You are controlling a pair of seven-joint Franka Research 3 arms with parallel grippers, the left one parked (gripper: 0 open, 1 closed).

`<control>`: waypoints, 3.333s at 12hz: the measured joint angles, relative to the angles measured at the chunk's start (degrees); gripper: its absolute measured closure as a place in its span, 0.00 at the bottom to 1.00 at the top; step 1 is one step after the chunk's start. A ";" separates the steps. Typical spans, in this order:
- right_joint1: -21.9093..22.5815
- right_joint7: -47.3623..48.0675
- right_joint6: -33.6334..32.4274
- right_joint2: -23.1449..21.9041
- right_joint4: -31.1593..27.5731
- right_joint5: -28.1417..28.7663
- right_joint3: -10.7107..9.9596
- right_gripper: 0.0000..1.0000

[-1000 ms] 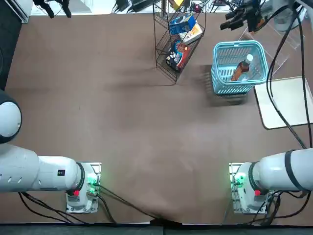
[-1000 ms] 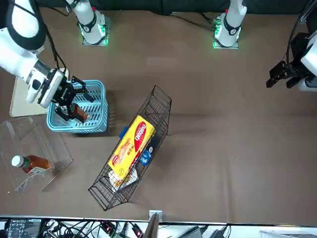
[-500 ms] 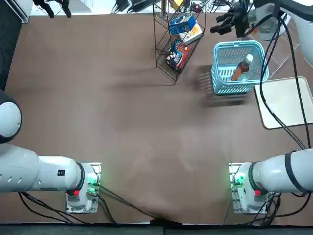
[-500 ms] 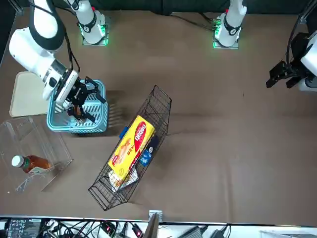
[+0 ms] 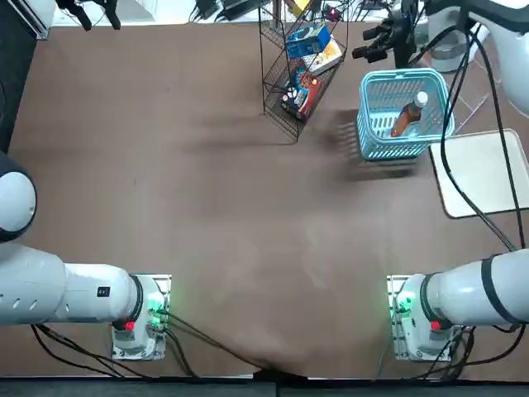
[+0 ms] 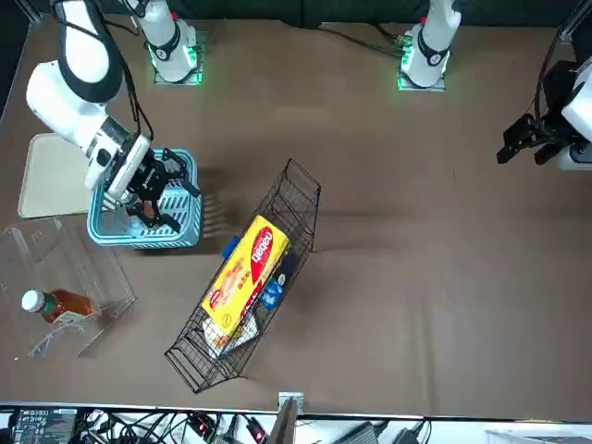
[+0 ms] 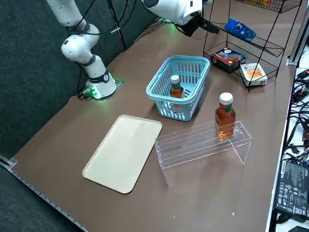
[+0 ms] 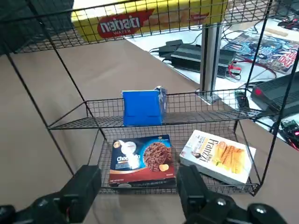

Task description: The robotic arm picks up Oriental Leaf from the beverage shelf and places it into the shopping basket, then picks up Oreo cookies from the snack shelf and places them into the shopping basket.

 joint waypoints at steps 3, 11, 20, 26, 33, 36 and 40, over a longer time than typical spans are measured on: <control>2.52 0.00 2.58 1.29 0.35 1.72 0.05 0.00; 5.85 0.01 6.51 8.17 7.01 3.48 0.05 0.00; 9.36 0.04 9.48 15.08 14.81 5.33 0.05 0.00; 10.49 0.04 10.21 17.64 17.64 5.34 0.05 0.00; 11.61 0.07 11.38 21.07 20.43 5.34 0.02 0.00; 11.61 0.07 11.46 22.28 21.31 5.34 -0.05 0.00; 11.69 0.07 11.53 23.21 22.06 5.33 -0.05 0.00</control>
